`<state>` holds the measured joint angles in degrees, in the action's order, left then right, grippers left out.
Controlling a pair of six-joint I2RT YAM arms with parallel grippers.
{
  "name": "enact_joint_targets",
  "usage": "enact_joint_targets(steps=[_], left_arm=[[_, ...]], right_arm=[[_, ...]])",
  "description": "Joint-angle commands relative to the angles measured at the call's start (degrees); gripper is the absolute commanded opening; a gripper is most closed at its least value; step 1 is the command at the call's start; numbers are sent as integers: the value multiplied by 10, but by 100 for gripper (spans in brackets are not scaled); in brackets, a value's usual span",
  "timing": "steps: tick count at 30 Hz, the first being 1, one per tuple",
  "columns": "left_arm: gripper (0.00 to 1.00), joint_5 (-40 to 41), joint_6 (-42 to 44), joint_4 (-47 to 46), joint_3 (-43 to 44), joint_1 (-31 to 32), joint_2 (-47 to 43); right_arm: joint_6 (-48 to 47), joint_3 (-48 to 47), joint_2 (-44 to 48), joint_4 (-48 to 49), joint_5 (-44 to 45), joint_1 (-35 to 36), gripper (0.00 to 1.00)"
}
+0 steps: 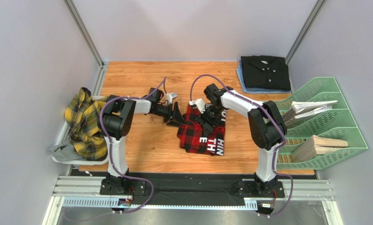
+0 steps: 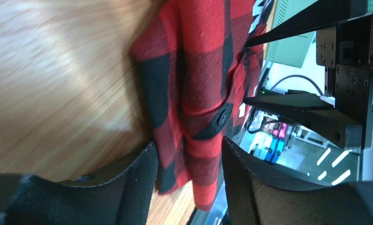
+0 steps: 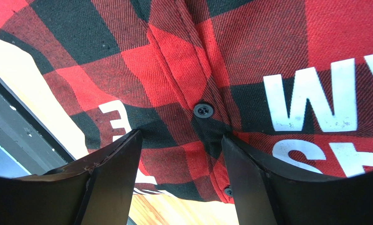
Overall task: Fold and stack the long sleeve shirts
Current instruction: Fold the shirt
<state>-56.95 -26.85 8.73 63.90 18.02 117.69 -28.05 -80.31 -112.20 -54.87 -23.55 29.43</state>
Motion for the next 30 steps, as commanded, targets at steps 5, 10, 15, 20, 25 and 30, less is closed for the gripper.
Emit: enact_joint_targets(steps=[5,10,15,20,25,30], left_arm=[[55,65,-11,-57,-11,39,51],[54,57,-45,-110,-9,52,56],[56,36,-64,-141,-7,62,66],[58,32,-80,-158,4,68,81],[9,70,-23,-61,24,69,67],[0,135,112,129,72,57,-16]], right_arm=[[14,-5,-33,35,28,-3,71],[22,-5,-35,40,25,-5,71],[40,1,-35,50,20,-3,71],[50,5,-31,59,19,-2,71],[67,16,-17,63,21,-3,71],[91,31,36,50,11,-31,79]])
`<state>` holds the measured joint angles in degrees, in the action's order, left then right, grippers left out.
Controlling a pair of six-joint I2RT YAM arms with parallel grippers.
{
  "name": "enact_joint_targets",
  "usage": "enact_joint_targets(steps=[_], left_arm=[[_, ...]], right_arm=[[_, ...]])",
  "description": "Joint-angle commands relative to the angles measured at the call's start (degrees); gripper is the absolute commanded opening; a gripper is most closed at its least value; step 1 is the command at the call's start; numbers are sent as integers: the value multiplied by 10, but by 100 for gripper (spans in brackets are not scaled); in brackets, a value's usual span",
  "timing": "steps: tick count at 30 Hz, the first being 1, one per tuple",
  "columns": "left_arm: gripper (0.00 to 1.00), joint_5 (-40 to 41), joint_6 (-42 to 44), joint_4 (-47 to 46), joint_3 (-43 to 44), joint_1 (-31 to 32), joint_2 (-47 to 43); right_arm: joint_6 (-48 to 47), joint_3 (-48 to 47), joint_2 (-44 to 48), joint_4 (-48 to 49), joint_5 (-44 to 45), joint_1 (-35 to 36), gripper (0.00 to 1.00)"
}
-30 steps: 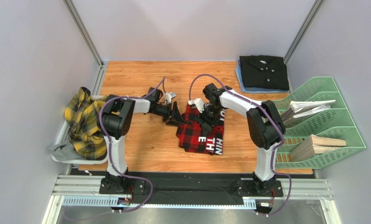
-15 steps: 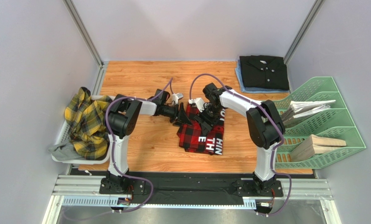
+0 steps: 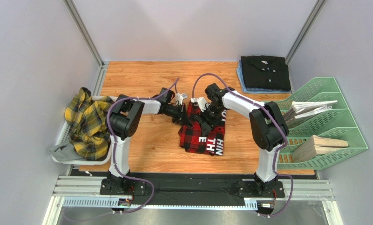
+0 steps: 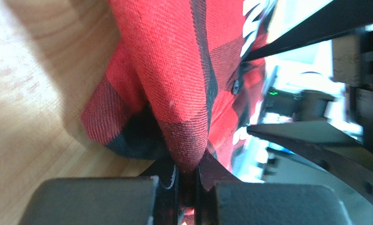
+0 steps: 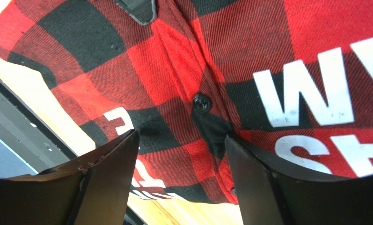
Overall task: Fold and stack the long sleeve shirts
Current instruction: Fold the shirt
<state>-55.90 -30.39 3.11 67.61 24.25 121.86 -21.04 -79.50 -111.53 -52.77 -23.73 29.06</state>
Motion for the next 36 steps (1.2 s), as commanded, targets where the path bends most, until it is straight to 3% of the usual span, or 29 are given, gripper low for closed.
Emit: enact_joint_targets(steps=[1,5,8,10,14,18,22,25,28,31,32,36], left_arm=[[0,139,174,222,50,-9,-69],[0,223,364,437,216,-17,-74],[0,311,471,580,344,-19,-69],[0,390,543,618,453,-19,-61],[0,593,662,636,581,3,-45],[0,738,803,507,498,51,-84],[0,847,900,321,290,108,-84],[0,889,878,249,186,140,-43],[0,906,799,228,164,169,17],[10,887,708,267,188,190,48],[33,865,690,278,193,192,49],[72,792,597,355,251,196,37]], right_arm=[[31,26,39,25,0,-36,80],[46,44,79,15,-18,-98,93],[48,50,94,6,-20,-146,96],[47,54,100,2,-19,-176,96],[47,57,104,-6,-23,-211,97],[50,48,99,-8,-28,-226,98],[51,37,89,-7,-33,-228,98],[54,31,81,-8,-35,-229,98],[53,34,80,-8,-33,-230,99],[50,38,81,-12,-33,-229,99],[47,38,81,-15,-38,-230,99],[38,38,81,-29,-50,-230,100]])
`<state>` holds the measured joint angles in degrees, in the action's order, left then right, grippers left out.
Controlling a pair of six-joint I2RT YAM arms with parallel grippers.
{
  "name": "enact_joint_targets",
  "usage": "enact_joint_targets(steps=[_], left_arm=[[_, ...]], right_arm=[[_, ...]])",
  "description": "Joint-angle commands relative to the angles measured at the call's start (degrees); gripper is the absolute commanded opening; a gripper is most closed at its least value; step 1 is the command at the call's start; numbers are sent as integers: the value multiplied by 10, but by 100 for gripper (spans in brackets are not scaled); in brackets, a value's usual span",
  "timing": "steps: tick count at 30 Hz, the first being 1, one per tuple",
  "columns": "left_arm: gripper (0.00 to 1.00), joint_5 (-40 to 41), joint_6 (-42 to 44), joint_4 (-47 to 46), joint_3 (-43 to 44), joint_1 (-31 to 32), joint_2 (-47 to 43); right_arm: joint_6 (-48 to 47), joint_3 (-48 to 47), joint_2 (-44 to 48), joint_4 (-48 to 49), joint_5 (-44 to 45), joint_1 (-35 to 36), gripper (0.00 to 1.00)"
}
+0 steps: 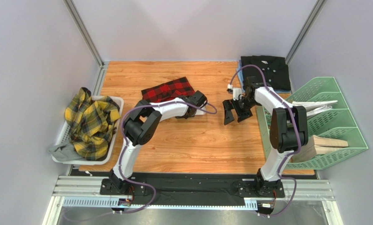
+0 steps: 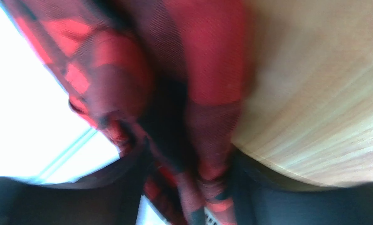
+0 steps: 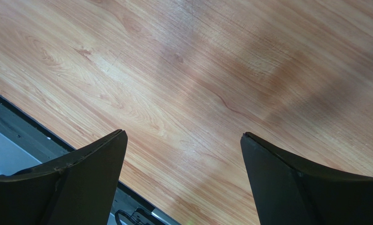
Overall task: Fold and stack the long sleeve shirts
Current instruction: Fold the shirt
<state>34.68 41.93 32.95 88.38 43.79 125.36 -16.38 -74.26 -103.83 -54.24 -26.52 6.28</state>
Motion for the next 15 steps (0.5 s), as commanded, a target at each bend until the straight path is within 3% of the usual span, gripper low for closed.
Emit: enact_joint_targets(steps=[1,3,9,11,15], left_arm=[[78,-158,-139,94,56,2,-4],[80,-204,-163,131,85,8,-29],[83,-448,-195,315,204,13,-89],[81,-452,-192,340,217,2,-106],[69,-471,-126,397,281,-113,-101]], right_arm=[[-9,-15,2,-15,-26,-2,100],[-12,-21,-2,-21,-29,-2,100],[-18,-35,-13,-28,-41,-2,100],[-18,-34,-8,-29,-51,-2,100],[-12,-24,4,-25,-63,-2,100]])
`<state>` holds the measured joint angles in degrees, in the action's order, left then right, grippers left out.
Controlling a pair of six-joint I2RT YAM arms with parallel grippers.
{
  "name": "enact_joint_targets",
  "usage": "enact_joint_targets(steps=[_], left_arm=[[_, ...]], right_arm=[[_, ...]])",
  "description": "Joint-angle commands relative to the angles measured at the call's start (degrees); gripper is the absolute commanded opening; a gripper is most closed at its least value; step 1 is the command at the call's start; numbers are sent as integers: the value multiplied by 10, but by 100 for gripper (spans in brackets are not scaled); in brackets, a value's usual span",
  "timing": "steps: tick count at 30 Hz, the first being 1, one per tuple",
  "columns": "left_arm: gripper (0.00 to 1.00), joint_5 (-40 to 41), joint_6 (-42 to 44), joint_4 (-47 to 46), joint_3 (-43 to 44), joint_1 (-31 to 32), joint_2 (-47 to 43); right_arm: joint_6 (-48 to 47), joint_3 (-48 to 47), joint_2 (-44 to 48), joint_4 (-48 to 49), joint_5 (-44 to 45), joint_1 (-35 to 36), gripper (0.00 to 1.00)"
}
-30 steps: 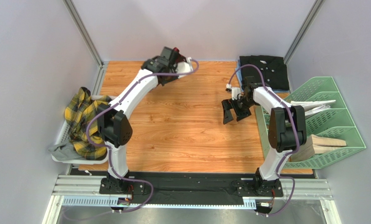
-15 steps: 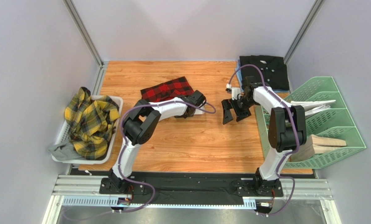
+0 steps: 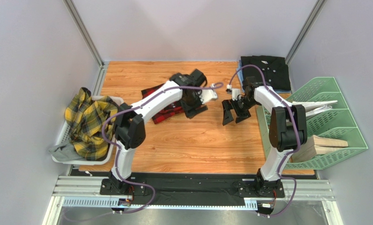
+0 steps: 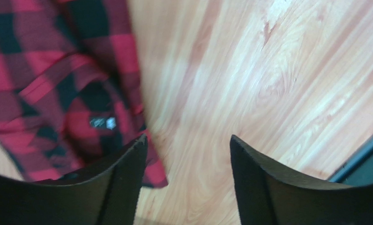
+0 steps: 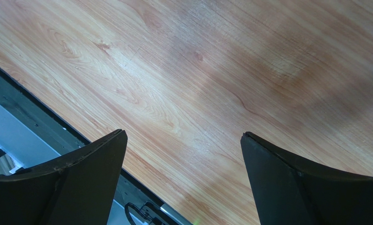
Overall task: Fold and stack the long sleeve shirts
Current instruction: Fold the shirt
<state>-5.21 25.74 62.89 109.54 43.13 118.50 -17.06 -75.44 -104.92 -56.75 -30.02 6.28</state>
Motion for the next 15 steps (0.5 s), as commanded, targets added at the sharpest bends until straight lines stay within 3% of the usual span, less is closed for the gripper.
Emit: enact_joint_targets(steps=[1,7,9,13,15], left_arm=[[63,-68,47,98,77,-127,-29],[37,-2,157,68,76,-231,24],[33,7,174,65,74,-250,56],[10,14,188,46,39,-268,93],[6,4,183,35,-2,-261,101]], right_arm=[[-6,-5,17,1,-28,-1,100],[14,-1,19,4,-55,-2,99],[21,0,20,6,-66,-2,98],[28,6,29,7,-72,-2,97],[30,13,31,8,-72,-2,97]])
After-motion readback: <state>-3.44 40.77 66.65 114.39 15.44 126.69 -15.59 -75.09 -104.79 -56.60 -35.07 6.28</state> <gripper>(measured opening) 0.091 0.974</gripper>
